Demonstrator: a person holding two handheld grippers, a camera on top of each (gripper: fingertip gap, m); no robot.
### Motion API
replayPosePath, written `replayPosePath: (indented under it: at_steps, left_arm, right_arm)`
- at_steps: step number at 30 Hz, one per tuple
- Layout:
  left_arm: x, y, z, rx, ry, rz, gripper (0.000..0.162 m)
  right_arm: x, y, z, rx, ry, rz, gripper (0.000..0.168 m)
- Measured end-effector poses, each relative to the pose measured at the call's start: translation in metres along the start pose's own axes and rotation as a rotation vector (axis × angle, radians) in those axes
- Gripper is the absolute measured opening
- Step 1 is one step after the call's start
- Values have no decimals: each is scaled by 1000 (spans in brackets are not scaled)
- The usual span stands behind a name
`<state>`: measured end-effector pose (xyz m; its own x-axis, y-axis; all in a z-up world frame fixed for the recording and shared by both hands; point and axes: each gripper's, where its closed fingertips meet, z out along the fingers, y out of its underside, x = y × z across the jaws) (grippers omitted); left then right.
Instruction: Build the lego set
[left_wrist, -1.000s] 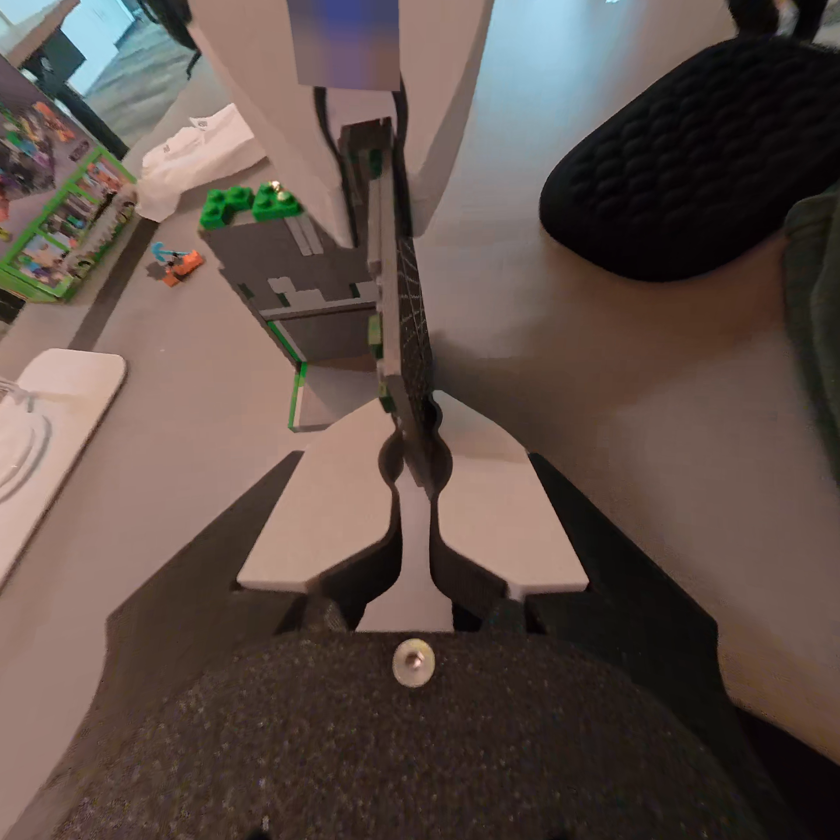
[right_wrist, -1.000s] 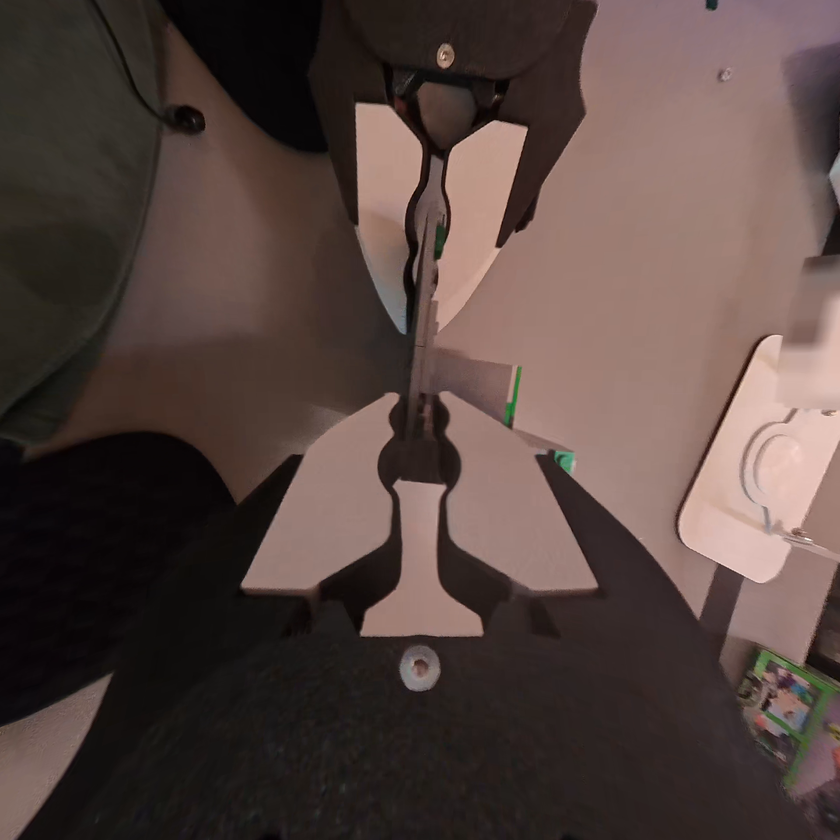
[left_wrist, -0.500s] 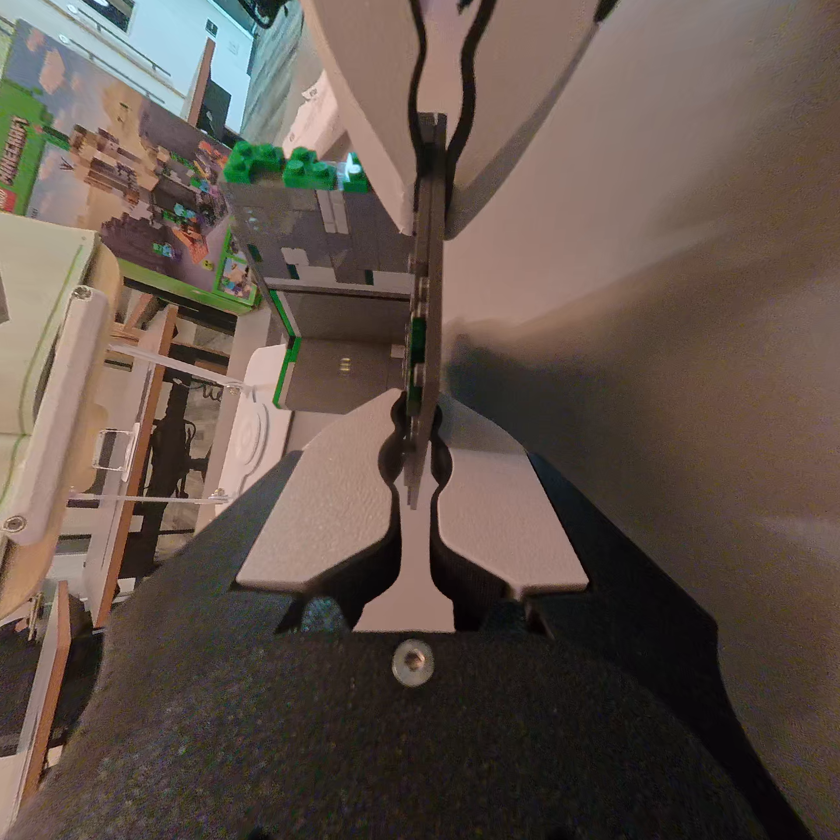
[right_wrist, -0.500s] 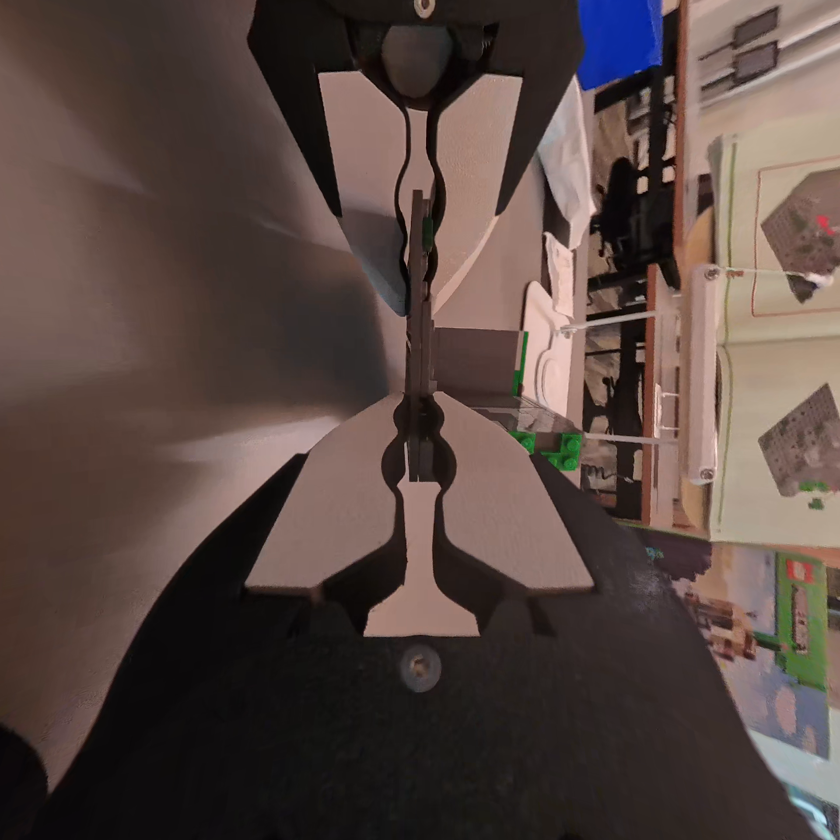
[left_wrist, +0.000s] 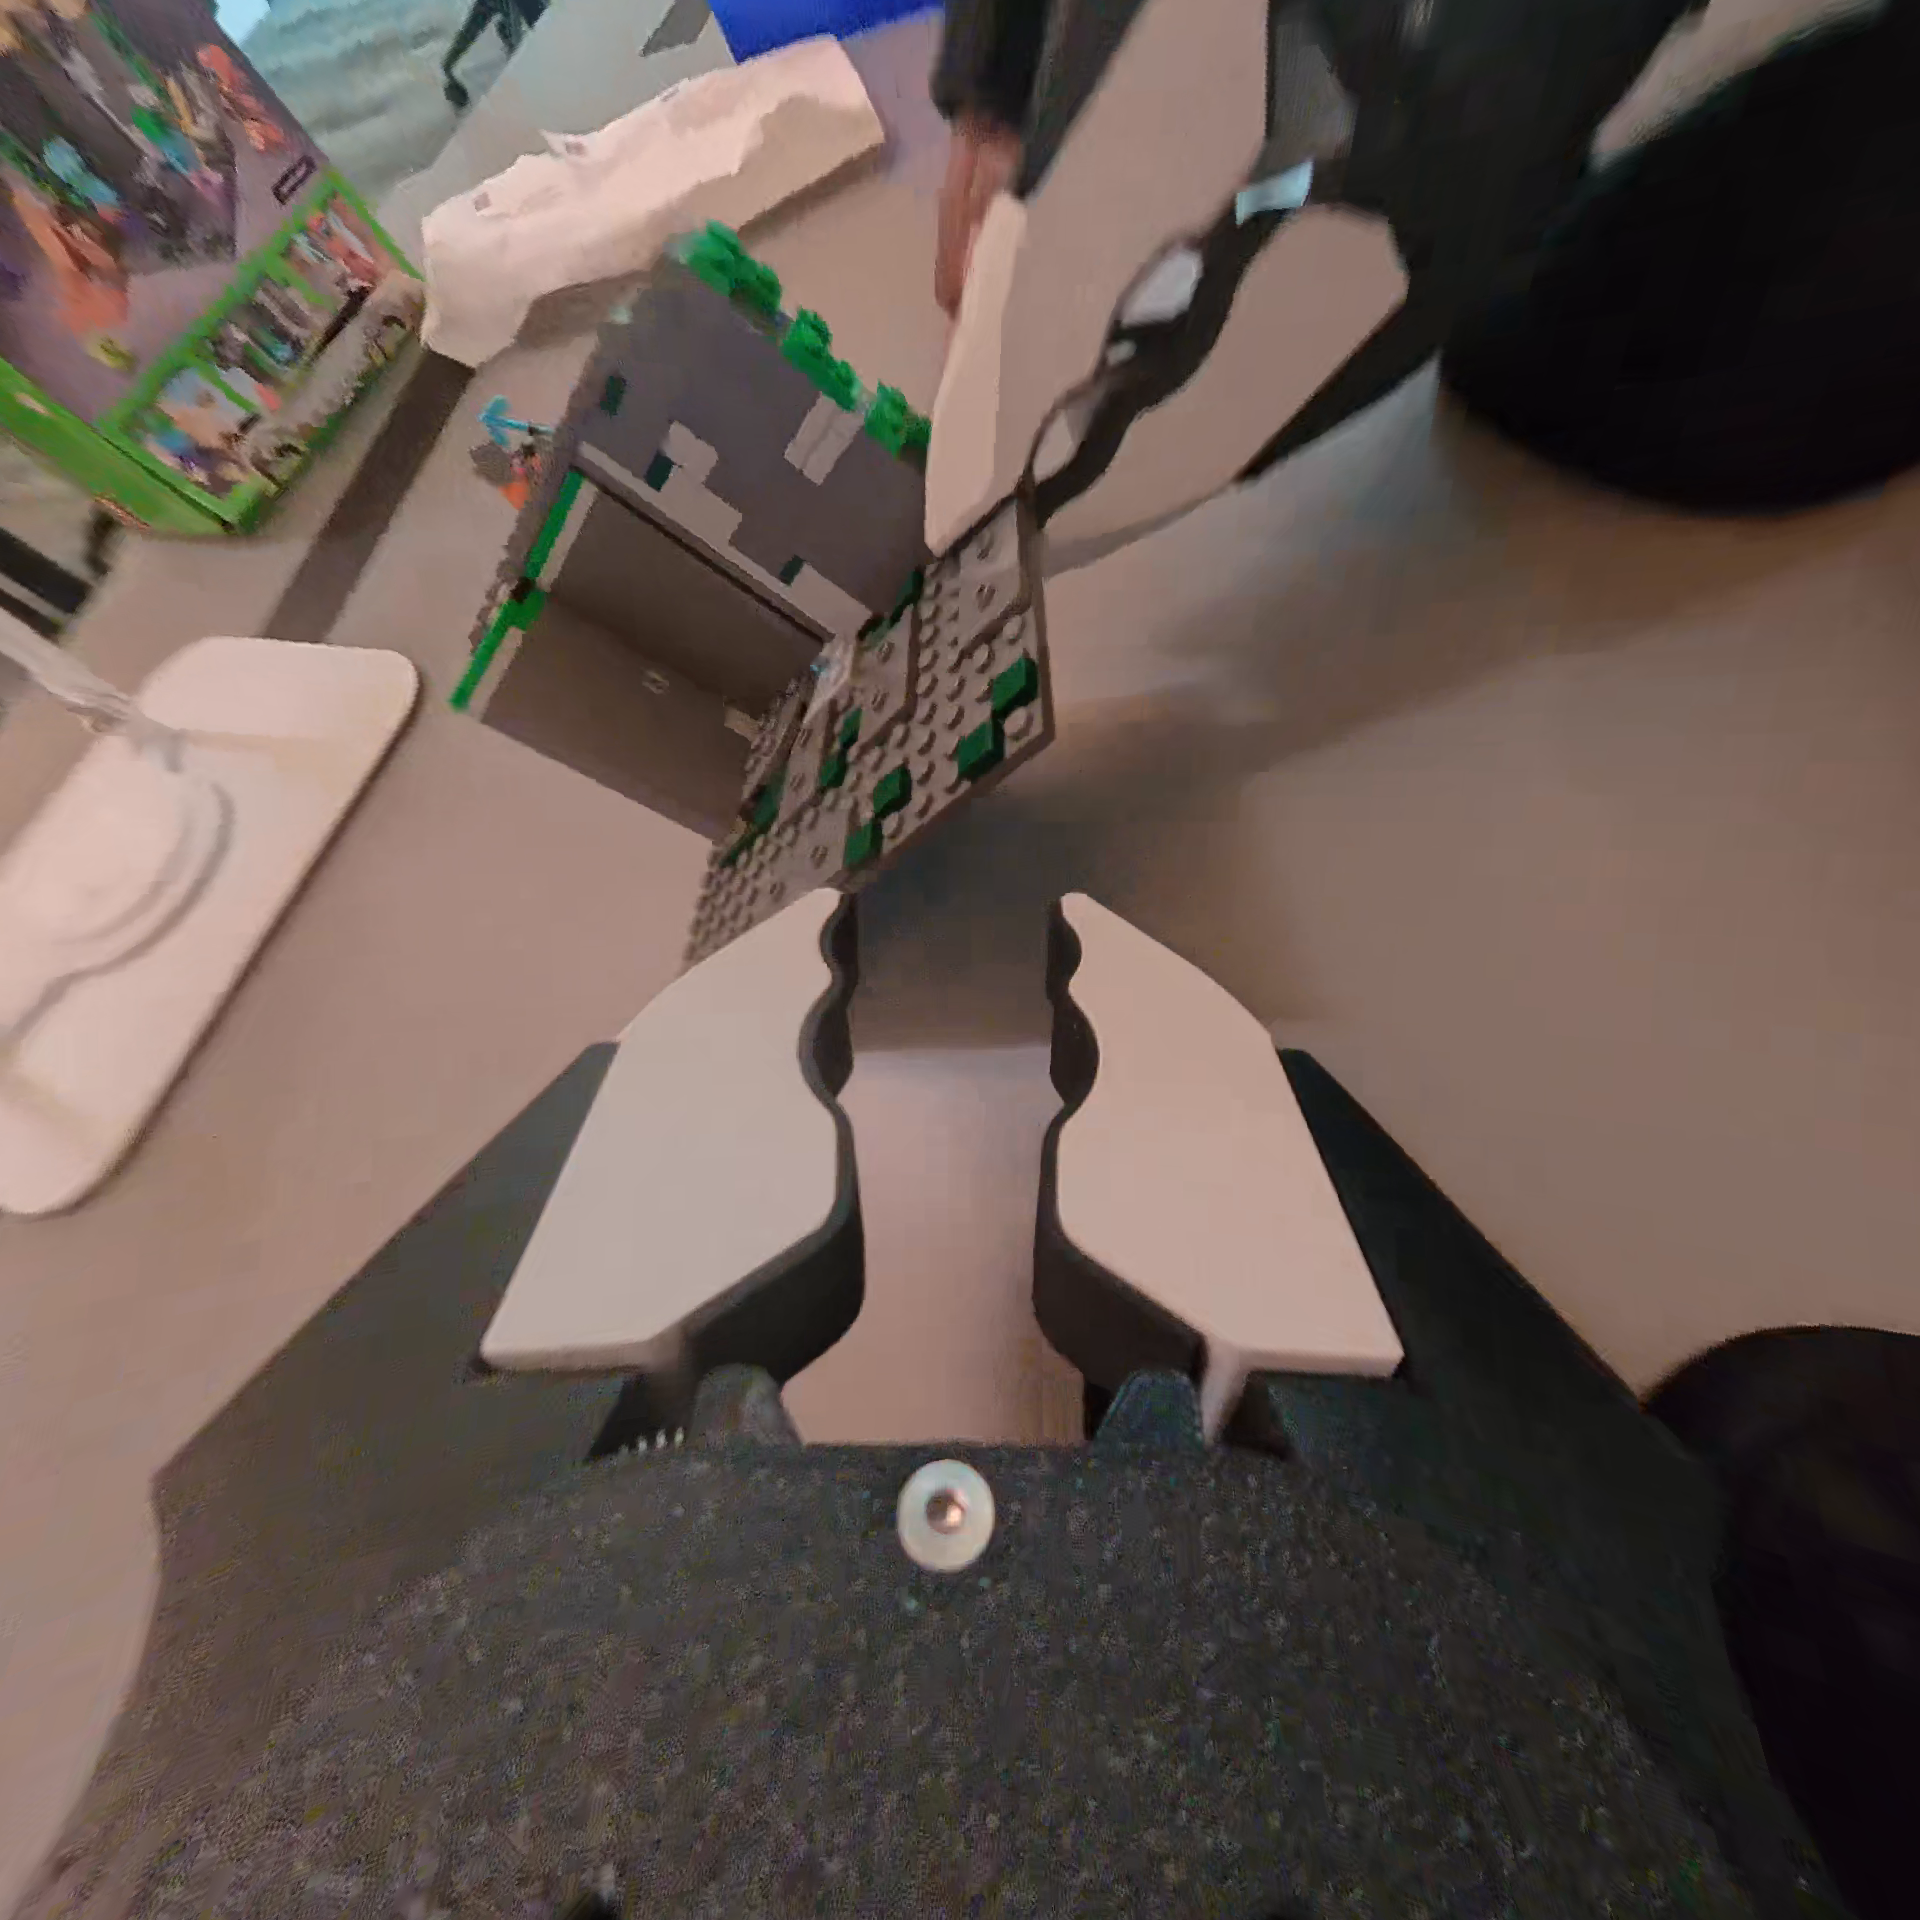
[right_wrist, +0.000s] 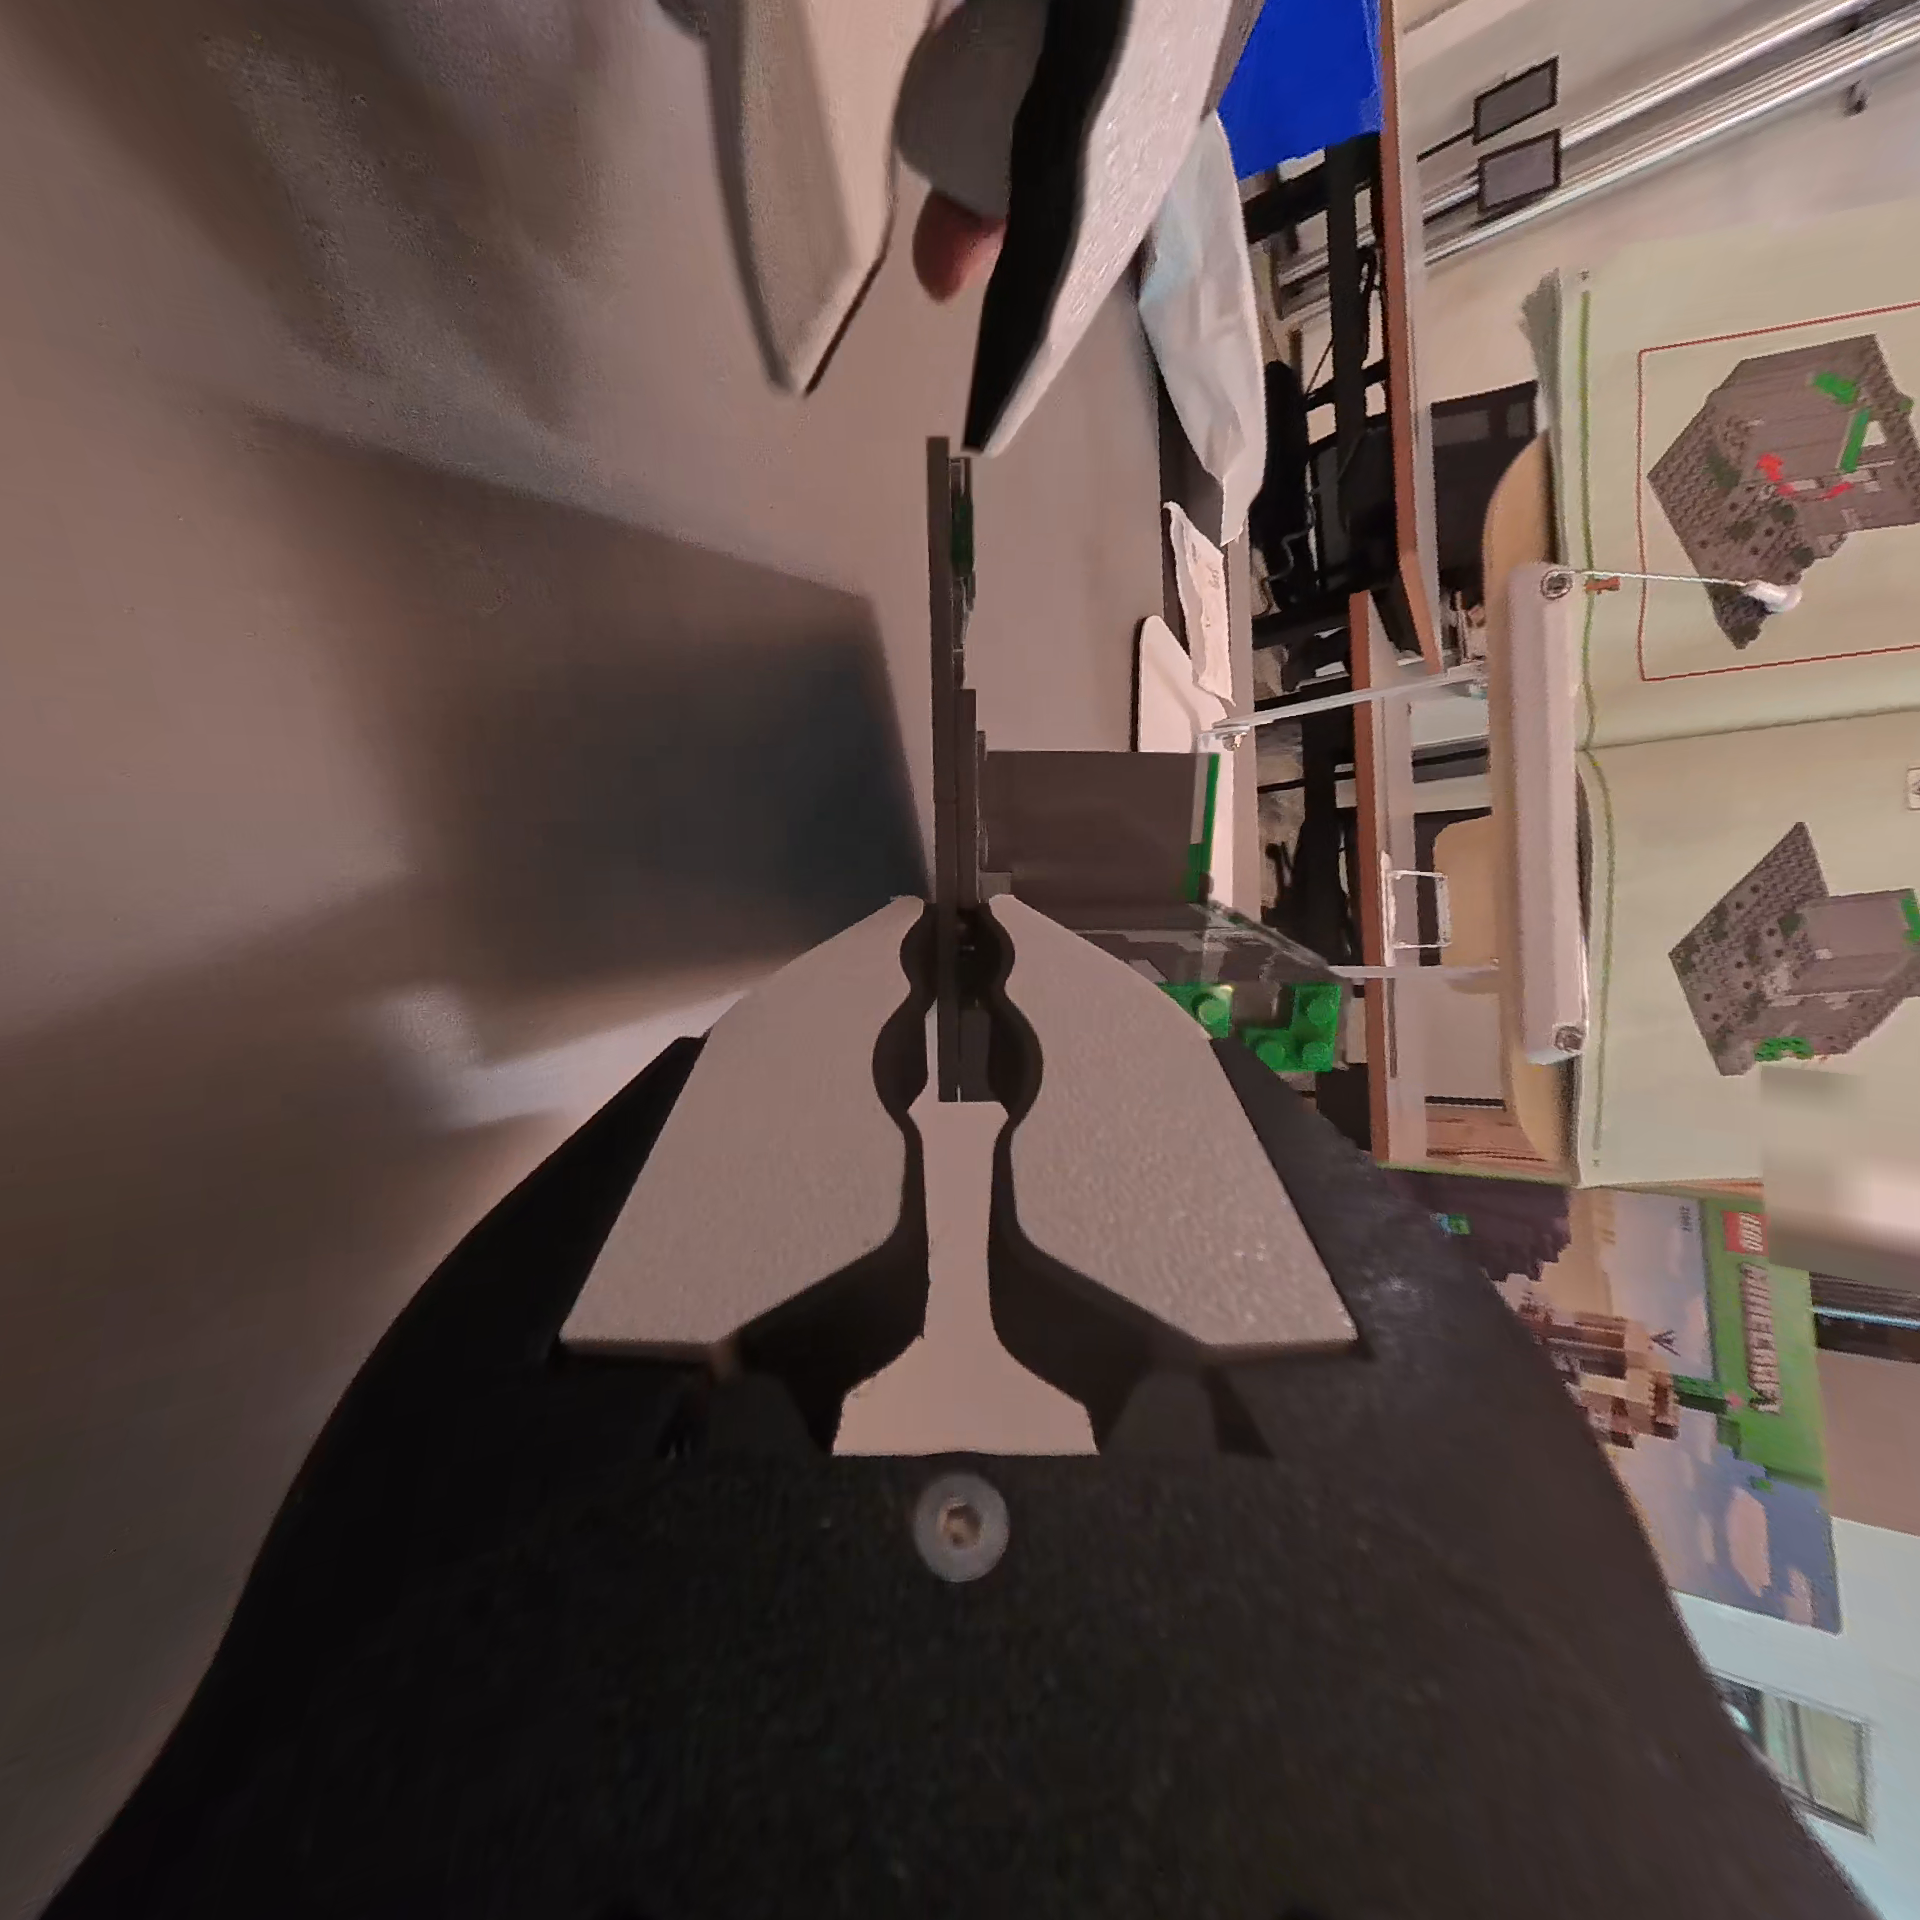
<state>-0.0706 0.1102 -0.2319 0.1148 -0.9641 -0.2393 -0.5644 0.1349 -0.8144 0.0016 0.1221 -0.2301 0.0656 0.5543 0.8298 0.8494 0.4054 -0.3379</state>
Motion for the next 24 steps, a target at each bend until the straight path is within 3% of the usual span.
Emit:
replayPosePath:
  at_steps: [3, 8, 11, 14, 19, 21, 24]
  left_arm:
    - [-11, -7, -11, 78, 4, -172, 31]
    - [-43, -15, -9, 108, -85, -314, 30]
    - [-56, -25, 2, 93, -96, -263, 31]
    - [-80, -16, 19, -38, -133, -218, 33]
    - [-101, -6, 53, -45, -37, -349, 36]
    - [-93, -5, 65, -25, 36, -358, 26]
    - [-92, -5, 74, 16, 23, -315, 20]
  right_arm:
    - [-2, 1, 3, 0, 33, -21, 6]
    - [-8, 1, 9, -23, 82, -95, 6]
    - [-11, 0, 12, -24, 102, -140, 6]
    - [-14, 2, 15, -24, 122, -176, 6]
    - [-19, 2, 16, -17, 147, -212, 6]
    - [-20, 3, 16, -15, 155, -222, 6]
    - [-21, 5, 16, -18, 163, -237, 6]
